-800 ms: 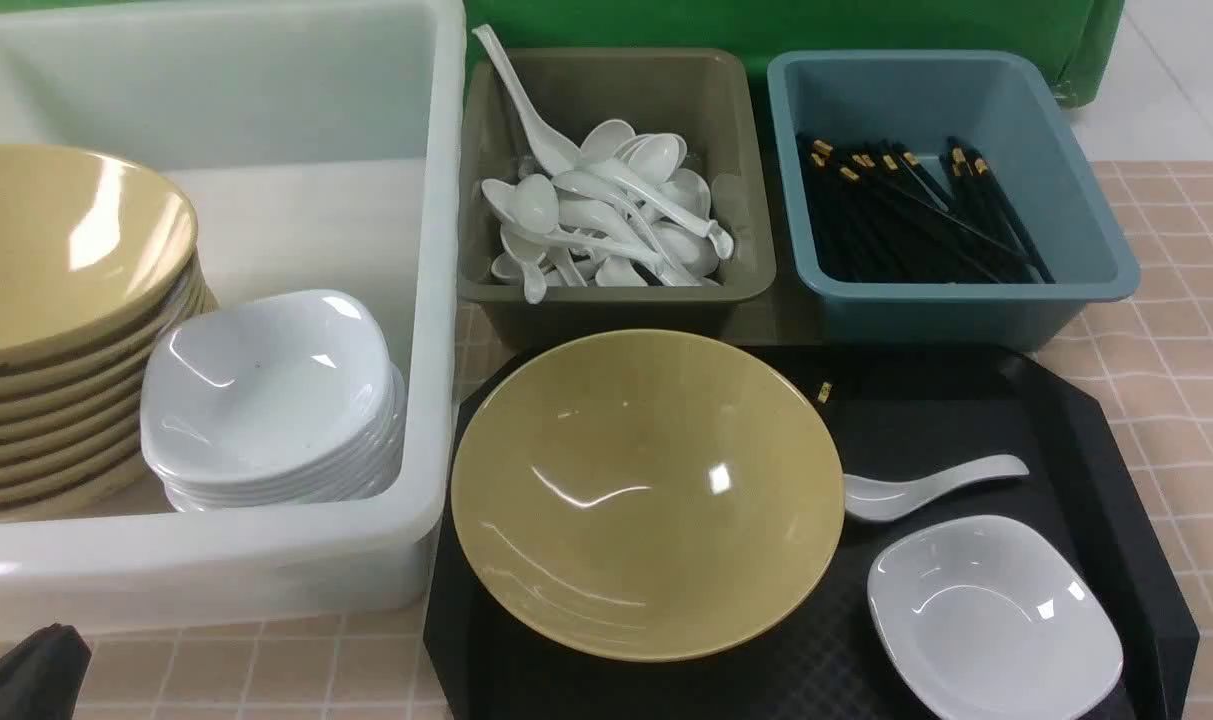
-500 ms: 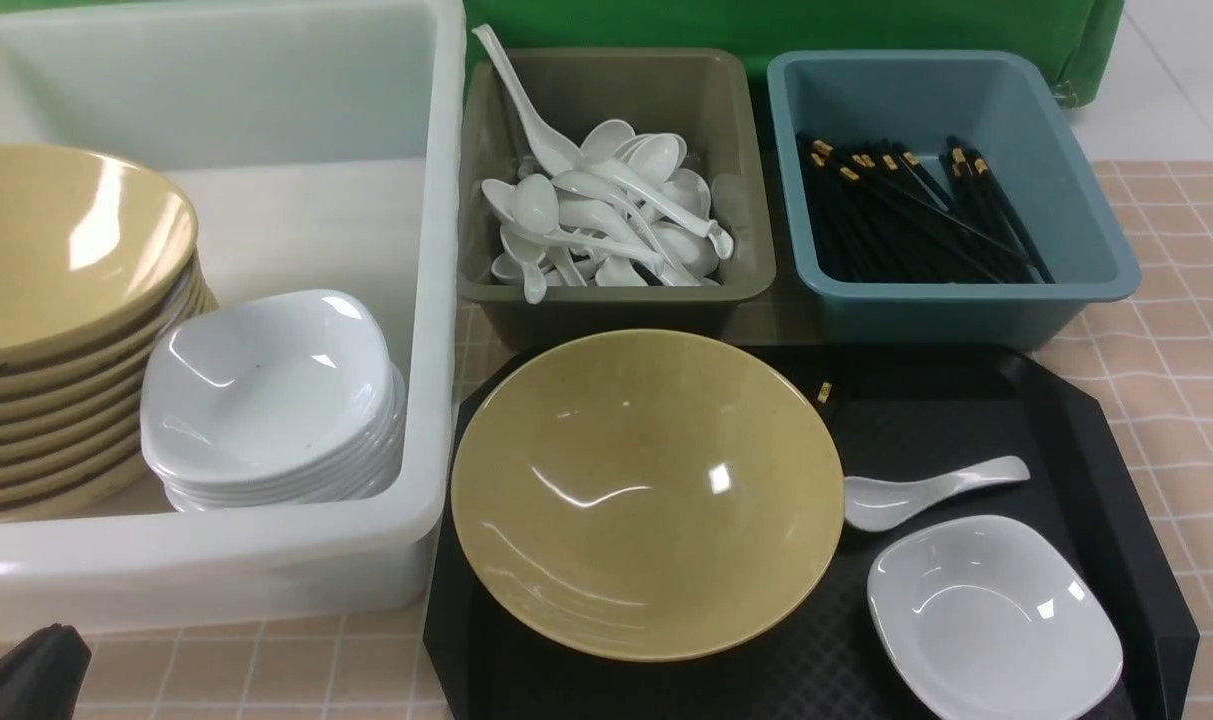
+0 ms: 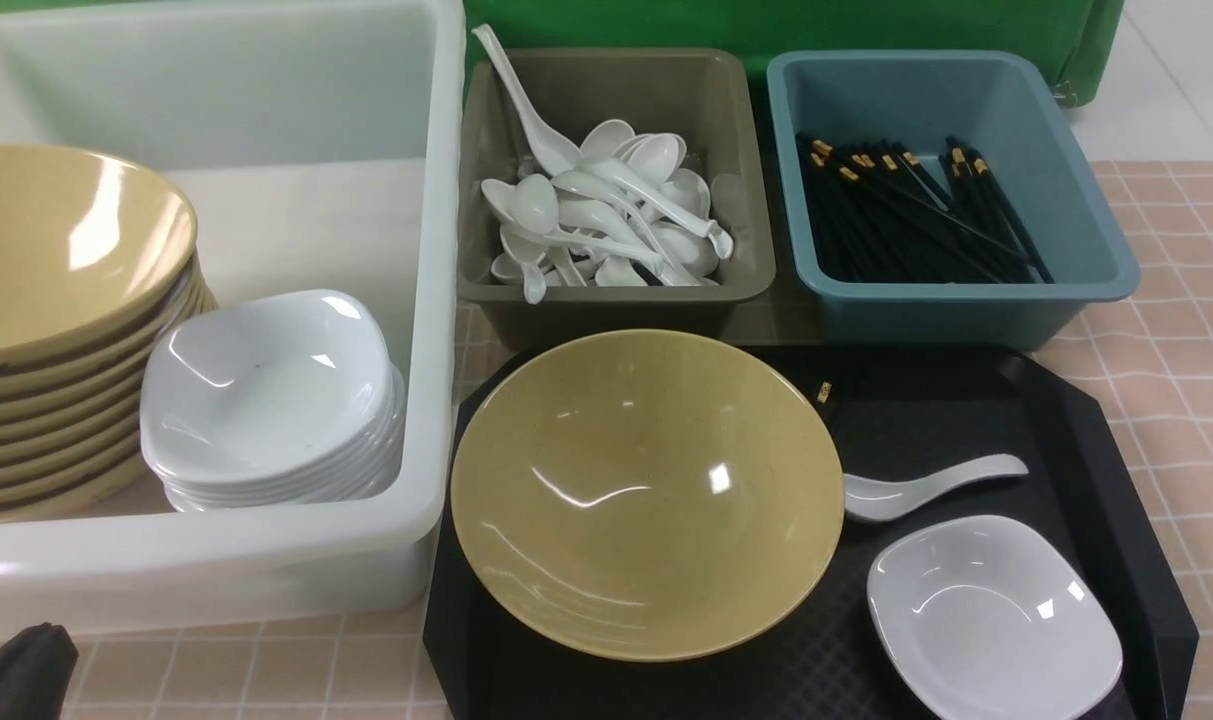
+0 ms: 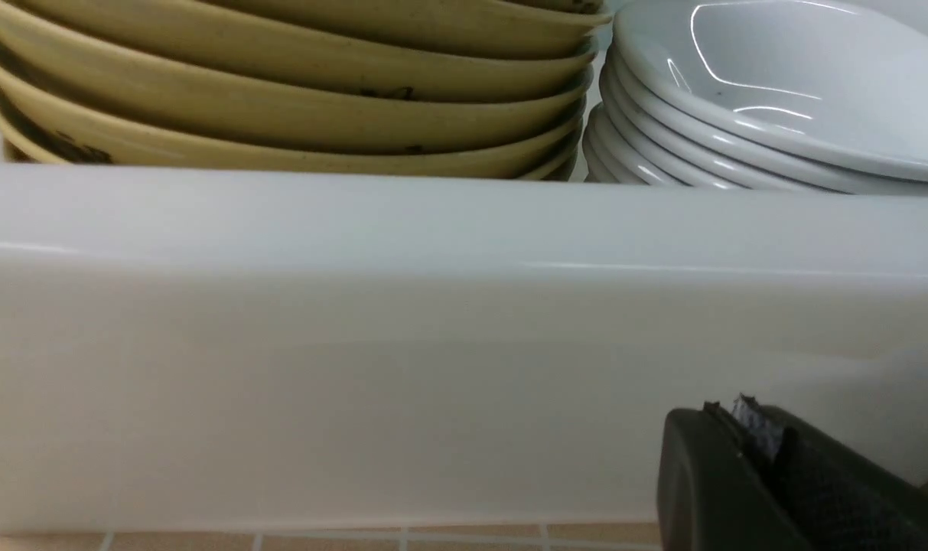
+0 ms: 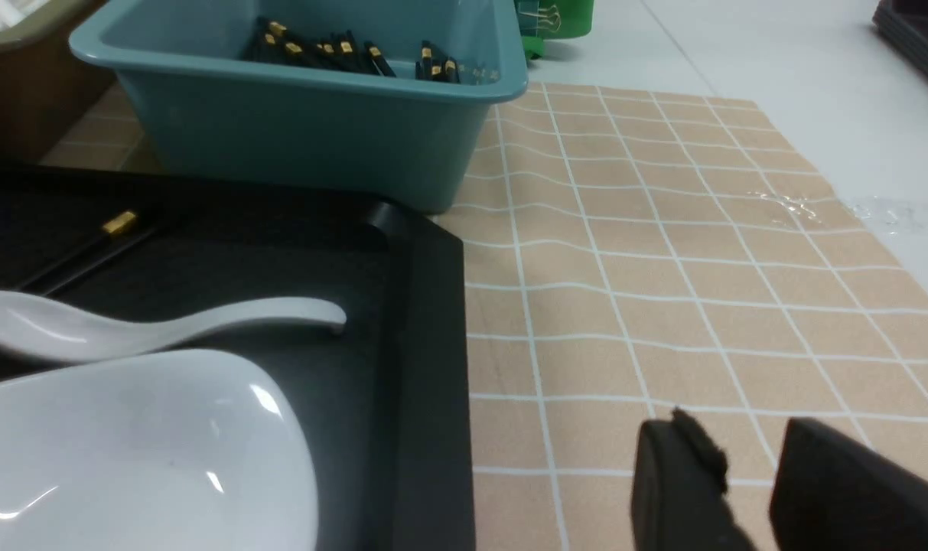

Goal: On brown table put chopsticks spoon bowls plates into blue grey white boxes.
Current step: 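Grasp the large bowl on the tray by its rim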

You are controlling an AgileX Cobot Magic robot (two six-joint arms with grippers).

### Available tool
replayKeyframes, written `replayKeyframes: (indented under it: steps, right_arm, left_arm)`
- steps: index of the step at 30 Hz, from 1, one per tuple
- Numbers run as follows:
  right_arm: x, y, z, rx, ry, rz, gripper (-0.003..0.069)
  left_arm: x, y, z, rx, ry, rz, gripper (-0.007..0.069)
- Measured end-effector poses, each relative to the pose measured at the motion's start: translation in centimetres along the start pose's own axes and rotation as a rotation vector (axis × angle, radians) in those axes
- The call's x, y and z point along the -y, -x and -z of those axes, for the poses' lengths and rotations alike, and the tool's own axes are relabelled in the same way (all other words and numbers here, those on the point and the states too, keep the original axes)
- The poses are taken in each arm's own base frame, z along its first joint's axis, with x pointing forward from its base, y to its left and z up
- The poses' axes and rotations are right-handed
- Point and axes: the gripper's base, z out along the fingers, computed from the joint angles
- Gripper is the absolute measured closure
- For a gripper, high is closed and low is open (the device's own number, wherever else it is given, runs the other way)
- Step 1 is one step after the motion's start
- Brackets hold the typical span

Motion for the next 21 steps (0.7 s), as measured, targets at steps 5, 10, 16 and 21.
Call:
replayKeyframes:
  steps: [5, 10, 16, 21]
  right_arm:
    - [0.0, 0.0, 0.0, 0.0, 0.0, 0.0, 0.0422]
    - [0.0, 0.0, 0.0, 0.0, 0.0, 0.0, 0.0422]
    - [0.0, 0.7, 0.0, 0.082, -0.002, 0.0, 0.0422]
    - [0.1, 3.9, 0.9, 0.452, -0.01, -0.001, 0.0422]
  left_arm:
    - [0.0, 0.0, 0.0, 0.001, 0.0, 0.0, 0.0619]
    - [0.0, 0.0, 0.0, 0.005, 0.001, -0.005, 0.0619]
    - [0.0, 0.6, 0.0, 0.062, -0.005, 0.005, 0.0619]
    - [0.1, 2.7, 0.4, 0.299, -0.019, 0.024, 0.0619]
